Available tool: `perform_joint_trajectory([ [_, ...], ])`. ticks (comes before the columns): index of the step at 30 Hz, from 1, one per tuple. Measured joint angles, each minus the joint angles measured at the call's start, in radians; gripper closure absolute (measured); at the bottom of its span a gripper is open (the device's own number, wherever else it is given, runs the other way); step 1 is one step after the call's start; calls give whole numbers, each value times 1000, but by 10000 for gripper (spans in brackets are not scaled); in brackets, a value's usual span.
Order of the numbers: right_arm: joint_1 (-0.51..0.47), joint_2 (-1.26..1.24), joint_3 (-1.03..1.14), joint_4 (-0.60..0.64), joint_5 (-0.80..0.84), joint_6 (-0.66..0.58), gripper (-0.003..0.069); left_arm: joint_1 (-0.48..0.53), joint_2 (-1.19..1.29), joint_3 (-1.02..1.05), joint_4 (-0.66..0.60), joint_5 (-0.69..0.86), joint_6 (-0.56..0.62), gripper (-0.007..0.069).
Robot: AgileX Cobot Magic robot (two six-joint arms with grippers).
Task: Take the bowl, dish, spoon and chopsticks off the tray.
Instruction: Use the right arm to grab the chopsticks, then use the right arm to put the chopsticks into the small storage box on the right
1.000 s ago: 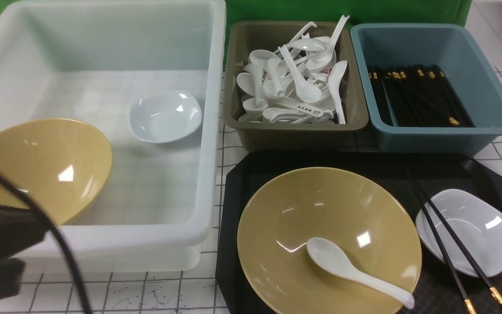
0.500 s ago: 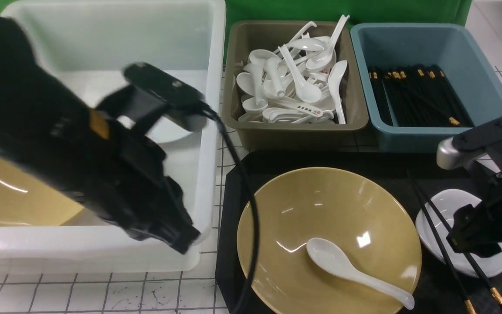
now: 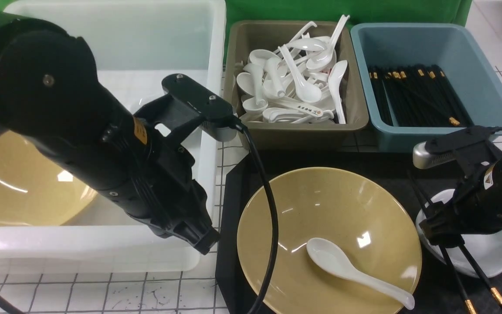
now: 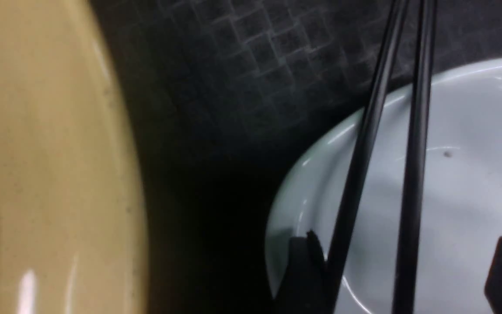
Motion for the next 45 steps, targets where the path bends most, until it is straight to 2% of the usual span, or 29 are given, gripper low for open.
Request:
perform_joint_trajectory([
  [5, 0, 9, -3, 0, 2, 1, 105, 0, 0, 0, 12, -9, 0, 636],
  [10, 0, 12, -4, 0, 3, 3, 147, 0, 0, 0, 13, -25, 0, 636],
  [16, 0, 36, -4, 0, 13, 3, 282, 0, 0, 0, 15, -43, 0, 636],
  [21, 0, 36, -4, -1, 49, 3, 445, 0, 0, 0, 13, -45, 1, 636],
  [22, 0, 36, -4, -1, 49, 3, 445, 0, 0, 0, 12, -45, 2, 636],
  [23, 0, 33, -4, -1, 65, 3, 489, 0, 0, 0, 9, -45, 2, 636],
  [24, 0, 27, -4, -1, 75, 3, 498, 0, 0, 0, 4, -45, 2, 636],
  [31, 0, -68, -20, -1, 167, -18, 498, 0, 1, 0, -71, -60, 2, 636],
  [32, 0, -112, -52, -1, 201, -34, 498, 0, 1, 0, -112, -95, 4, 636],
  [36, 0, -158, -157, -3, 248, -57, 498, 0, 14, -40, -149, -148, 12, 636],
  [41, -5, -143, -319, -16, 255, -57, 498, 0, 91, -224, -148, -153, 14, 636],
  [45, -66, -41, -529, -22, 186, -48, 498, 0, 218, -466, -112, -190, 14, 636],
])
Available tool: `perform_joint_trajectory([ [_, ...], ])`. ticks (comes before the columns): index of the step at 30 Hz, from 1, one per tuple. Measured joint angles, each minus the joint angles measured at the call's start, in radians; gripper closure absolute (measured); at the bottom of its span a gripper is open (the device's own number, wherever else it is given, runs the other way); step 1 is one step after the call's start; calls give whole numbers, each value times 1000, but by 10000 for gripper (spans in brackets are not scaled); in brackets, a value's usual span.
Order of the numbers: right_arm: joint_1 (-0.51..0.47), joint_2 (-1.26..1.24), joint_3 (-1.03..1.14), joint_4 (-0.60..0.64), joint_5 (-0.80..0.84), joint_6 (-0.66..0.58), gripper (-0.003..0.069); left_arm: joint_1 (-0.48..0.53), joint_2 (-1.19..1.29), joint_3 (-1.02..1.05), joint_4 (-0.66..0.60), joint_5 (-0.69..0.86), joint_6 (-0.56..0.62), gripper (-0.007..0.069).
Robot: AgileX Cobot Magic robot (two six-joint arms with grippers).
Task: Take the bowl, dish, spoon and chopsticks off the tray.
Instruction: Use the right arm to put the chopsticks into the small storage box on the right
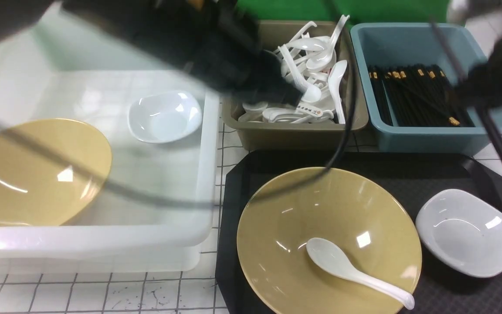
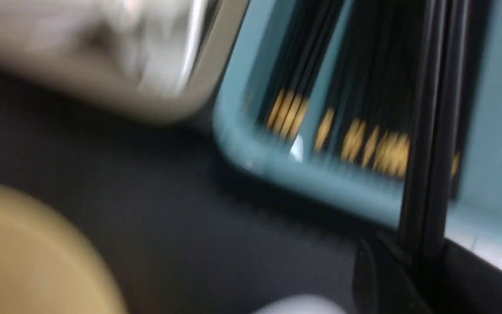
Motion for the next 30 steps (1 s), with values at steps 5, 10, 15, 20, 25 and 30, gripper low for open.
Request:
perform_joint_trajectory([
  [5, -67, 165, -169, -6, -134, 59, 498, 0, 98, -144, 30, -105, 2, 636],
  [10, -107, 368, -320, -8, -215, 105, 498, 0, 134, -159, 34, -177, 4, 636],
  [15, -115, 533, -417, -8, -236, 119, 498, 0, 137, -159, 41, -151, 4, 636],
  [20, -115, 622, -477, -7, -149, 112, 474, 0, 128, -159, 52, -5, 4, 636],
  [25, -115, 586, -509, -4, 81, 27, 298, 0, 43, -159, 112, 131, 4, 636],
  [30, -105, 499, -511, 27, 292, -73, 216, 0, -119, -97, 147, 201, 4, 636],
])
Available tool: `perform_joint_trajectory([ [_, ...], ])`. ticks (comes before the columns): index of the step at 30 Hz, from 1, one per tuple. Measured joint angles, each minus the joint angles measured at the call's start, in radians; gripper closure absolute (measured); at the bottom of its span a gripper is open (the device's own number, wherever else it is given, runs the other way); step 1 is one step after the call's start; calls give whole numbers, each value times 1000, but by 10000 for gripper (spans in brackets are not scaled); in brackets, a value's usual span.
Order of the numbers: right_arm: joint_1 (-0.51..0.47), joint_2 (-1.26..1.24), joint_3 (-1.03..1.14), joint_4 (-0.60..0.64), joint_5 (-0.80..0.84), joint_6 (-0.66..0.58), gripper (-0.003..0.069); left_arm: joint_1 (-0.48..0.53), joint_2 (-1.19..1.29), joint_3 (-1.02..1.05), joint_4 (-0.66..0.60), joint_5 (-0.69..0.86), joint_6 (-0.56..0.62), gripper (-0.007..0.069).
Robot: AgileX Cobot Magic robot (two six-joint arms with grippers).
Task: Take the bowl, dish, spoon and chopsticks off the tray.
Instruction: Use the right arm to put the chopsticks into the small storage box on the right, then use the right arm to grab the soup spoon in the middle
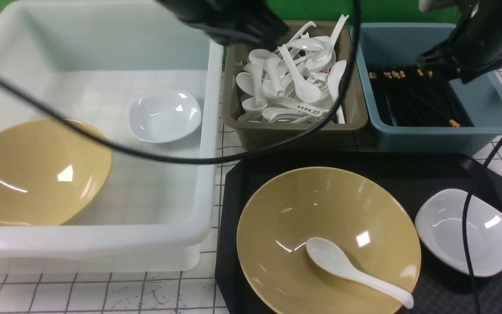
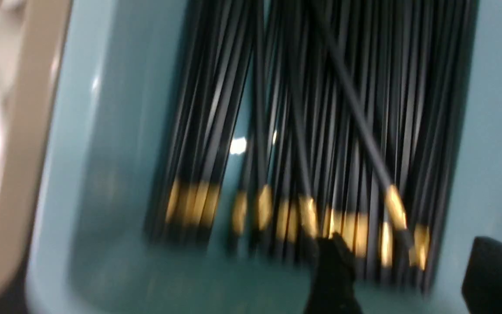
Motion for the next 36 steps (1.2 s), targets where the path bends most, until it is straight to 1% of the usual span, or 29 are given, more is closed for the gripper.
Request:
perform_joint_trajectory([
  [2, 12, -41, 10, 26, 54, -46, 209, 0, -72, 58, 1, 2, 0, 636],
  [3, 30, -87, 30, 59, 73, -68, 209, 0, -127, 122, 3, 2, -1, 636],
  [7, 97, -212, 136, 138, 85, -110, 209, 0, -281, 310, -2, -4, -15, 636],
  [9, 161, -310, 227, 172, 89, -123, 209, 0, -368, 439, -10, -25, -19, 636],
  [12, 277, -420, 374, 183, 92, -125, 209, 0, -464, 598, -28, -72, -20, 636],
  [14, 308, -441, 412, 183, 92, -126, 208, 0, -489, 642, -31, -92, -20, 636],
  [15, 386, -473, 505, 185, 93, -128, 206, 0, -525, 709, -35, -127, -24, 636],
  [16, 423, -483, 549, 186, 93, -128, 204, 0, -539, 739, -41, -144, -27, 636],
  [17, 423, -483, 549, 186, 93, -128, 204, 0, -541, 744, -42, -147, -27, 636],
  [18, 475, -486, 606, 186, 91, -128, 204, 0, -552, 774, -54, -169, -30, 636],
  [19, 503, -486, 649, 186, 78, -128, 203, 0, -554, 793, -65, -181, -32, 636],
  [21, 527, -485, 676, 186, 63, -128, 202, 0, -554, 803, -77, -194, -35, 636],
  [22, 563, -473, 735, 177, 11, -129, 202, 0, -552, 817, -88, -210, -38, 636],
  [30, 571, -379, 756, 170, -80, -131, 202, 0, -546, 823, -103, -237, -38, 636],
  [35, 571, -315, 756, 170, -83, -146, 204, 0, -546, 823, -106, -238, -38, 636],
  [36, 571, -294, 756, 170, -84, -152, 214, 0, -546, 823, -106, -239, -38, 636],
])
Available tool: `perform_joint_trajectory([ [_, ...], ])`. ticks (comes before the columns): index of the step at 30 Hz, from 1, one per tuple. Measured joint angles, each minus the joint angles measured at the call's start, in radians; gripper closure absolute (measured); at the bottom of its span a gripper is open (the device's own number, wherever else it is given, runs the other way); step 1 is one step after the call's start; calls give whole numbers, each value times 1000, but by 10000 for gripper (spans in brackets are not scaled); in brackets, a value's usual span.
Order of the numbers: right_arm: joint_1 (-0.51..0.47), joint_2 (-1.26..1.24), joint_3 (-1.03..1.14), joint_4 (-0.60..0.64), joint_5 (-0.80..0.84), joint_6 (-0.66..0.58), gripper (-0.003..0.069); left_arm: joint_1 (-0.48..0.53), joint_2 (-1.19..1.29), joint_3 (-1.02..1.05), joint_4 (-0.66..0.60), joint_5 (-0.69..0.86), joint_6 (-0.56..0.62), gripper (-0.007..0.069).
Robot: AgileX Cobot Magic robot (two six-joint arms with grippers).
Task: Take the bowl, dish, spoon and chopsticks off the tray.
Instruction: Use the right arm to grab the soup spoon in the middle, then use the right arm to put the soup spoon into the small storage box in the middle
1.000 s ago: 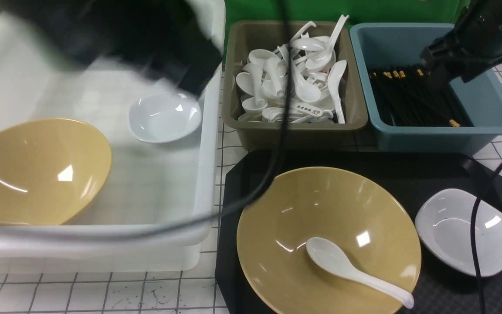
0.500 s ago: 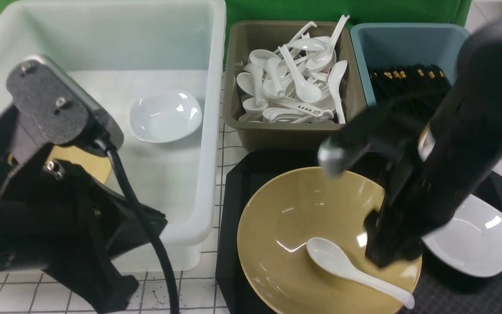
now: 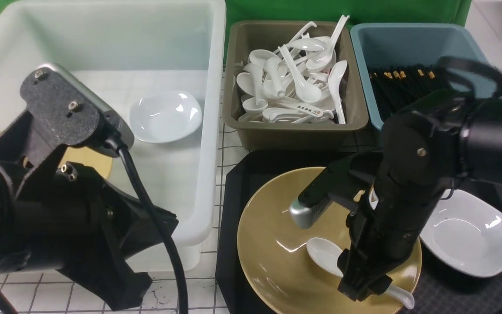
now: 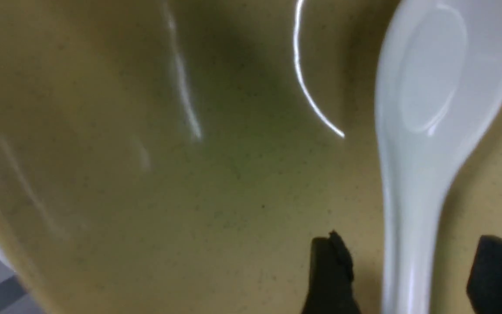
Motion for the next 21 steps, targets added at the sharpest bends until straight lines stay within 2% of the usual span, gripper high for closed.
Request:
perform_joint_trajectory([
  [3, 0, 20, 0, -1, -2, -2, 256, 0, 0, 0, 0, -3, 0, 636],
  [5, 0, 29, 0, -1, -3, -2, 340, 0, 0, 0, 0, -13, 0, 636],
  [7, 0, 30, 0, -1, -8, -2, 459, 0, 5, 0, 0, -42, -6, 636],
  [8, 0, 30, -3, -1, -9, -2, 486, 0, 10, 0, 0, -60, -12, 636],
  [11, -4, 30, -25, -4, 1, -10, 477, 0, 33, -4, 14, -100, -48, 636],
  [15, -38, 26, -144, -44, 30, -23, 477, 8, 115, -85, 113, -106, -164, 636],
  [18, -93, 25, -298, -81, 20, -23, 477, 57, 208, -225, 175, -72, -238, 636],
  [21, -146, 29, -416, -89, -39, -19, 477, 107, 279, -335, 185, -47, -247, 636],
])
